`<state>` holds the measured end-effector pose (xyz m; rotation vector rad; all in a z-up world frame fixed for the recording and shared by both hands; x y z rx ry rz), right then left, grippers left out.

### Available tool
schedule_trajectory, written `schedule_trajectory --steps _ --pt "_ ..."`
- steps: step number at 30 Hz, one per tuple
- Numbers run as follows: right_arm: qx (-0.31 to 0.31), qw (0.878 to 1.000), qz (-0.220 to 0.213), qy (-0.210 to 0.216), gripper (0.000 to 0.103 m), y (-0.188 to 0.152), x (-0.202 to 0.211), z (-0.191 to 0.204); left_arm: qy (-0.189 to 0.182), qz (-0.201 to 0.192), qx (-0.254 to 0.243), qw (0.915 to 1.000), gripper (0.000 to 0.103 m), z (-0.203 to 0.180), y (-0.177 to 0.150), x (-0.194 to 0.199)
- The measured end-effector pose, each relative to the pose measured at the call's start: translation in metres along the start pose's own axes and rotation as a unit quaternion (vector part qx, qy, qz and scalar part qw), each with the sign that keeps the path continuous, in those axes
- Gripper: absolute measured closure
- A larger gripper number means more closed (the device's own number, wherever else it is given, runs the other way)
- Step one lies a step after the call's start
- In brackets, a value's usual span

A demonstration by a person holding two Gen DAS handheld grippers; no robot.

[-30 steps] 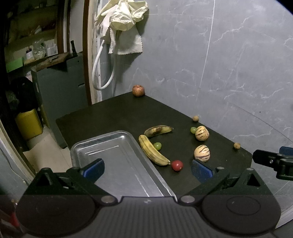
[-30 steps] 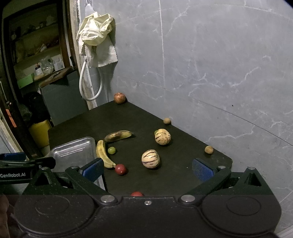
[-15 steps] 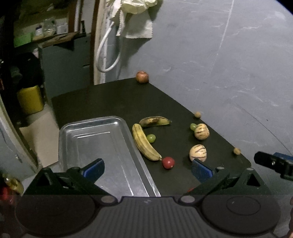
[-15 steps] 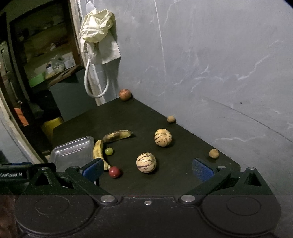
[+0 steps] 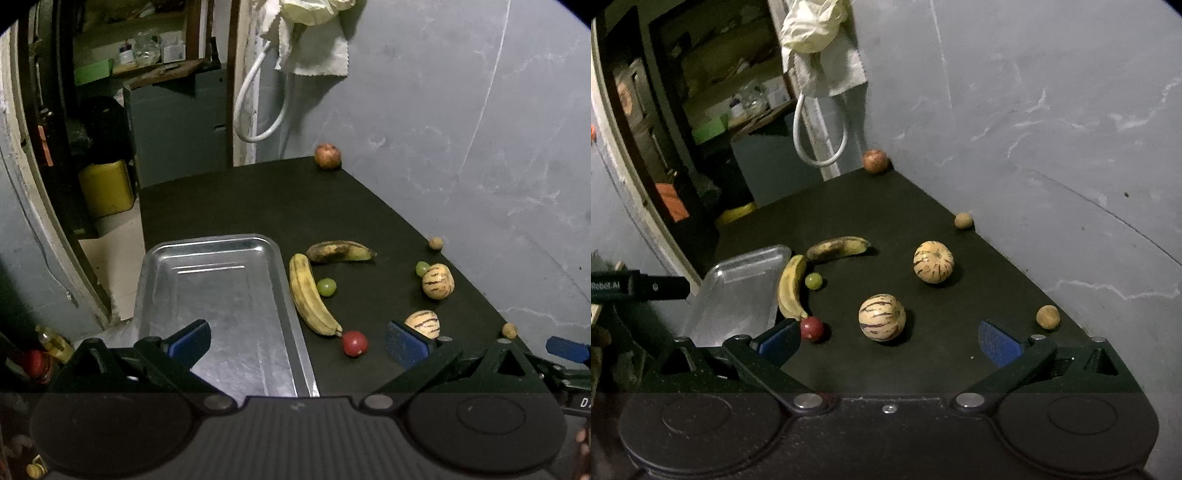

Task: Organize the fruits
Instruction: 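Grasp the red tomato with the left tool while the right tool grasps a striped pepino melon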

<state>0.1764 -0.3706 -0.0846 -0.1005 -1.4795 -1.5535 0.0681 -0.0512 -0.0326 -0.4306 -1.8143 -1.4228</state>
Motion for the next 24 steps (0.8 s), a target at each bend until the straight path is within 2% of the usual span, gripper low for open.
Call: schedule_trajectory --steps 5,10,12,15,19,24 --pt "0.005 1.000 0.012 -0.009 0.001 -0.002 -0.010 -0.010 -0.036 0.018 -0.011 0.9992 0.000 -0.009 -0.008 -0.019" --pt "0.003 0.999 0.018 -0.029 0.002 0.006 -0.019 -0.027 -0.096 0.035 -0.083 0.9913 0.000 -0.032 -0.035 -0.036" --pt "0.003 1.000 0.018 -0.022 0.002 0.012 -0.023 -0.031 -0.113 0.046 -0.099 0.9875 0.001 -0.045 -0.048 -0.042" --pt "0.029 0.999 0.036 -0.004 0.004 0.017 -0.039 -0.030 -0.128 0.067 -0.096 0.9849 0.001 -0.061 -0.065 -0.051" --pt "0.066 0.996 0.059 0.023 0.006 0.025 -0.062 -0.026 -0.110 0.077 -0.092 0.9867 0.004 -0.075 -0.083 -0.063" --pt "0.115 0.989 0.078 0.053 0.007 0.033 -0.082 -0.020 -0.061 0.086 -0.066 0.9922 0.017 -0.080 -0.096 -0.076"
Point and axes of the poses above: each gripper's, at about its wrist camera, not at the fingertips, and x roughly against the way its jaws point, z to its left, y to its top, the point moved 1 cm from there along -x, roughly the way its jaws point, and after that the axes turned 2 degrees about y, right-handed, at the moved point
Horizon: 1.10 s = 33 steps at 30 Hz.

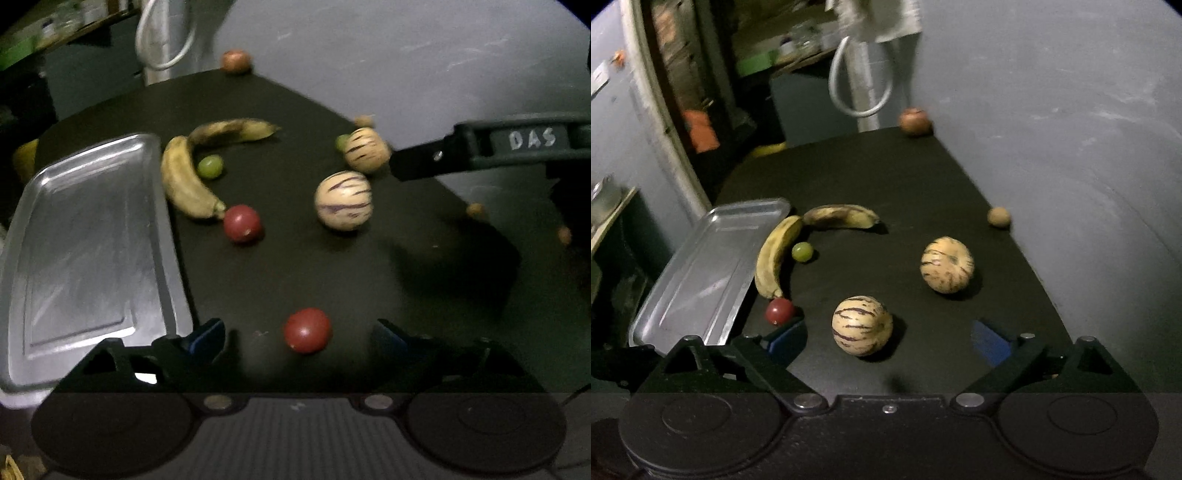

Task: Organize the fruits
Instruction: 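Grasp the red tomato with the left tool while the right tool grasps a striped pepino melon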

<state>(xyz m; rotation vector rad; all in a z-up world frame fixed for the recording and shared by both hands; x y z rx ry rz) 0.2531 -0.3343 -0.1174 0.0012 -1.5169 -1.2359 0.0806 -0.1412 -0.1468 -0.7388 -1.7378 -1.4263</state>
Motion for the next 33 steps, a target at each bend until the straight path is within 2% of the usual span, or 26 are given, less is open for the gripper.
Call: schedule_trajectory --steps 1,3,9,15,30,33 --pt "0.009 1.000 0.004 0.006 0.007 0.002 -0.003 0.000 0.009 0.000 0.003 1.0000 0.019 -0.002 -0.001 -0.002" --pt "0.021 1.000 0.010 0.012 0.007 0.005 -0.011 0.000 0.018 -0.001 0.001 0.9998 0.031 -0.004 -0.004 -0.002" --pt "0.059 0.997 0.029 0.036 0.008 0.009 -0.030 0.003 0.043 -0.003 -0.011 0.9990 0.045 -0.014 -0.004 -0.013" --pt "0.100 0.992 0.057 0.055 0.016 0.007 -0.052 0.008 0.054 -0.005 -0.016 0.9984 0.064 -0.021 0.000 -0.015" --pt "0.158 0.982 0.078 0.074 0.023 0.005 -0.079 0.015 0.059 -0.007 -0.019 0.9980 0.071 -0.024 -0.001 -0.008" --pt "0.168 0.979 0.085 0.076 0.030 0.003 -0.084 0.015 0.059 -0.006 -0.016 0.9981 0.071 -0.023 -0.002 -0.008"
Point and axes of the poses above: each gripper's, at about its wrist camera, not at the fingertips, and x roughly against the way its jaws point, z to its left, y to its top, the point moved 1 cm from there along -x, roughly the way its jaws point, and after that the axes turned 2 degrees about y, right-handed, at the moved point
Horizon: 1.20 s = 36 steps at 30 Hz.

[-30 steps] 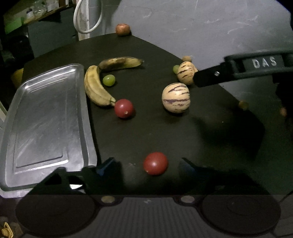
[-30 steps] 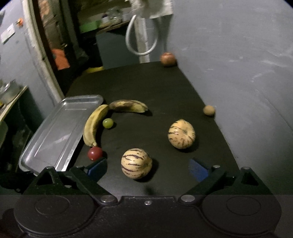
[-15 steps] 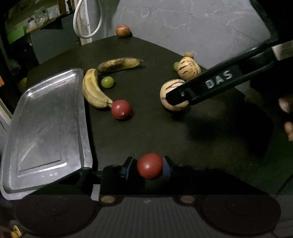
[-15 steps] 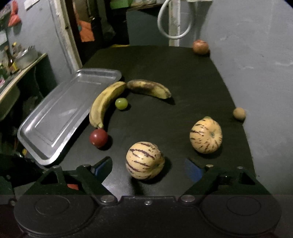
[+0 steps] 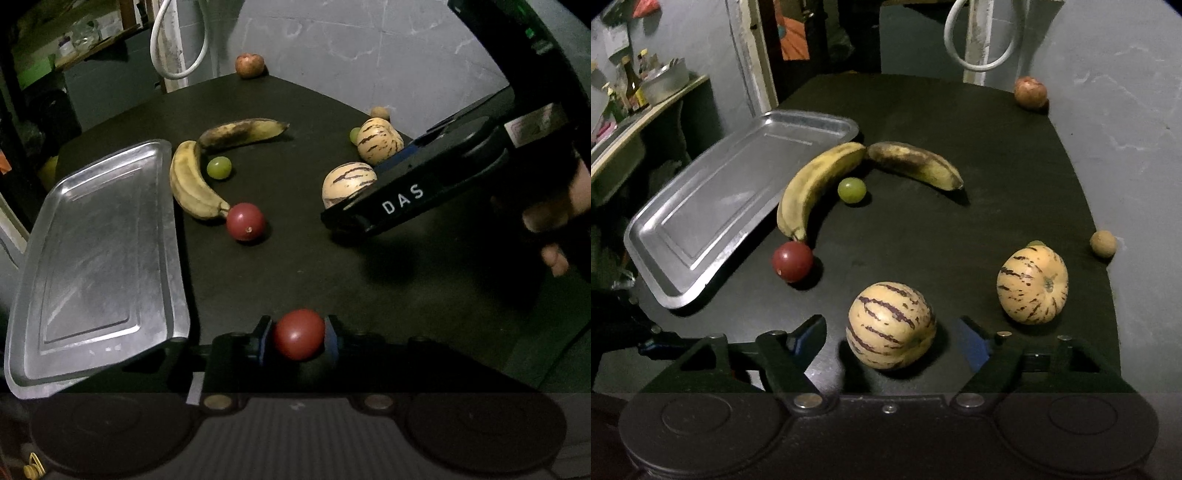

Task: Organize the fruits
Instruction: 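Grasp the red tomato with the left tool while the right tool grasps a striped pepino melon, then carry the tomato and the pepino melon over the silver tray with both tools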

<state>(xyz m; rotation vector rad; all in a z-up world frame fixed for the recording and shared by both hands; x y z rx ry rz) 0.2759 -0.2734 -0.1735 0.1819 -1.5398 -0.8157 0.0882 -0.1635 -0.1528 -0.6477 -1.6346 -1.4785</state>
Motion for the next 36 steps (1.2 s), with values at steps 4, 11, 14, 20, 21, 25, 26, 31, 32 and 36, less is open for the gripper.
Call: schedule_trajectory --steps 4,11,14,20,21,25,26,31,32,36 --pt "0.013 1.000 0.008 -0.002 0.047 -0.003 -0.007 0.000 -0.001 0.000 0.007 1.0000 0.071 0.001 0.000 -0.001" --pt "-0.012 1.000 0.001 0.004 0.049 -0.008 -0.002 -0.003 -0.003 -0.002 0.014 0.9999 0.072 0.004 0.002 0.000" --pt "-0.028 1.000 -0.008 0.004 0.049 -0.008 0.006 -0.002 -0.003 -0.011 0.020 0.9997 0.072 0.009 0.006 0.003" --pt "-0.059 0.998 -0.038 -0.004 0.049 -0.005 0.035 0.007 -0.007 -0.024 0.054 0.9982 0.072 0.028 0.022 0.008" --pt "-0.065 0.997 -0.043 -0.005 0.049 -0.004 0.039 0.008 -0.005 -0.027 0.059 0.9979 0.072 0.032 0.025 0.009" --pt "-0.090 0.994 -0.061 -0.010 0.049 0.000 0.055 0.014 0.006 -0.044 0.067 0.9968 0.072 0.050 0.038 0.018" --pt "-0.096 0.993 -0.066 -0.011 0.049 0.002 0.058 0.016 0.009 -0.047 0.068 0.9965 0.072 0.055 0.041 0.020" --pt "-0.115 0.989 -0.094 -0.013 0.049 0.014 0.077 0.033 0.023 -0.065 0.081 0.9944 0.072 0.083 0.057 0.032" --pt "-0.115 0.988 -0.100 -0.012 0.049 0.017 0.080 0.037 0.025 -0.068 0.083 0.9939 0.072 0.089 0.060 0.033" --pt "-0.117 0.986 -0.116 -0.012 0.049 0.033 0.090 0.053 0.035 -0.078 0.090 0.9923 0.072 0.114 0.071 0.039"
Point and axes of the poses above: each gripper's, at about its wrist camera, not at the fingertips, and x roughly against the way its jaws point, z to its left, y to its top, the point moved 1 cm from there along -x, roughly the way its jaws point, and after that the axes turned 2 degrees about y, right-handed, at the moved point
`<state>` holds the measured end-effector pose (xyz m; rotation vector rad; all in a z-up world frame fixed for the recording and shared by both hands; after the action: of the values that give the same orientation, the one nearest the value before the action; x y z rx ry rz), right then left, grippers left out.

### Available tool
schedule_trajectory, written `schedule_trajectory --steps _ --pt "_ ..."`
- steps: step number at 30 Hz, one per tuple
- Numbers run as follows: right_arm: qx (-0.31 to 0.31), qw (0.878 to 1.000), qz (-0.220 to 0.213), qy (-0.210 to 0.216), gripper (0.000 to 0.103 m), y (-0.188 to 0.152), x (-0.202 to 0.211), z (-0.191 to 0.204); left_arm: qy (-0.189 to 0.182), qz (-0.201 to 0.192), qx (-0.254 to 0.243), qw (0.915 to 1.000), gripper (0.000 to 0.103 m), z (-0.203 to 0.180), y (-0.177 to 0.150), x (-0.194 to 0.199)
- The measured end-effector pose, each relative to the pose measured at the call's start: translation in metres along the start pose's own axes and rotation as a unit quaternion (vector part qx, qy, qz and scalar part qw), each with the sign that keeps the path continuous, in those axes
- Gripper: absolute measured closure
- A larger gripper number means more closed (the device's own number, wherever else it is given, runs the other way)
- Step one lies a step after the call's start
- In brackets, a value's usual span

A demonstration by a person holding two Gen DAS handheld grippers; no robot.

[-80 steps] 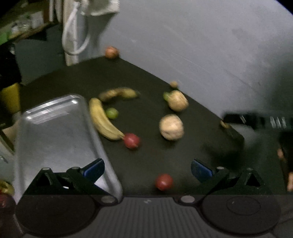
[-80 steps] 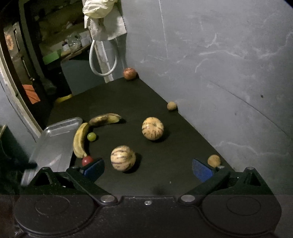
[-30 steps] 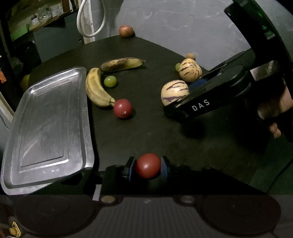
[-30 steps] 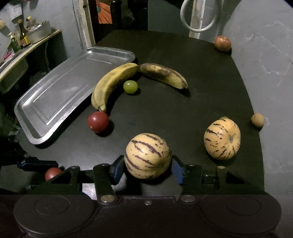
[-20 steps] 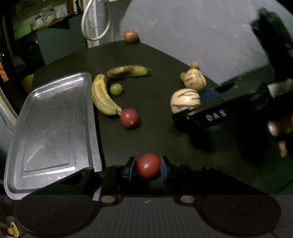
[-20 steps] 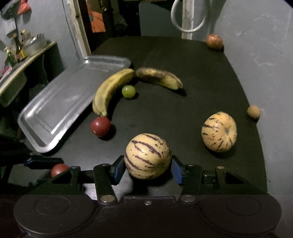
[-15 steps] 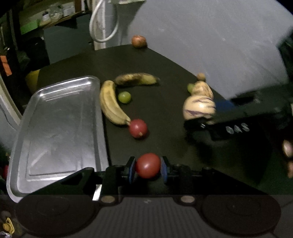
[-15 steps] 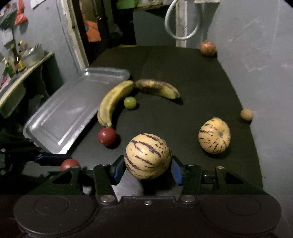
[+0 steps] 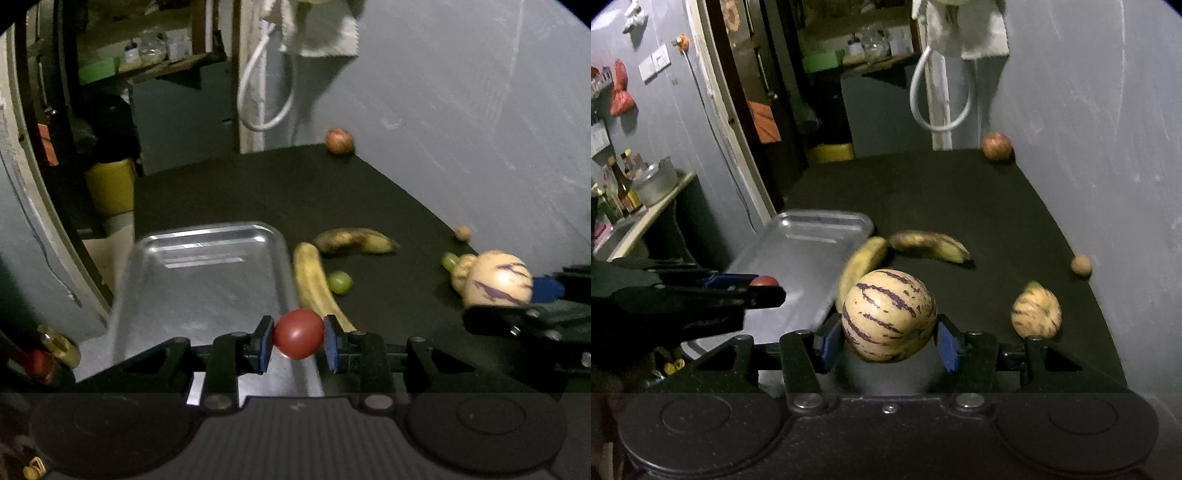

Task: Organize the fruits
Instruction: 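Carry the tomato and the pepino melon over the silver tray with both tools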

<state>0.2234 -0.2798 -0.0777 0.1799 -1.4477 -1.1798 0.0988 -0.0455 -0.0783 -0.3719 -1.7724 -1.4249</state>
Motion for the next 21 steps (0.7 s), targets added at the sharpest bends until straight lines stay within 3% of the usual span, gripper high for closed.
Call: schedule_trajectory --steps 11,21 --pt "0.004 1.000 -0.030 0.003 0.049 0.040 -0.005 0.058 0.003 -0.019 0.001 0.9998 0.072 0.058 0.035 -0.001" --pt "0.011 0.999 -0.032 -0.006 0.049 0.079 -0.052 0.094 -0.004 -0.010 0.019 0.9998 0.072 0.121 0.061 -0.033"
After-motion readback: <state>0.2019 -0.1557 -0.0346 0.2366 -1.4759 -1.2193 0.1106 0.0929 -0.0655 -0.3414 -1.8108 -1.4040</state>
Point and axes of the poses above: each gripper's, at about its wrist camera, not at the fingertips, and x roughly against the way its jaws point, z to its left, y to its top, the point moved 1 cm from there along -x, roughly the way its jaws point, and after that the axes turned 2 degrees about y, right-handed, at the moved point
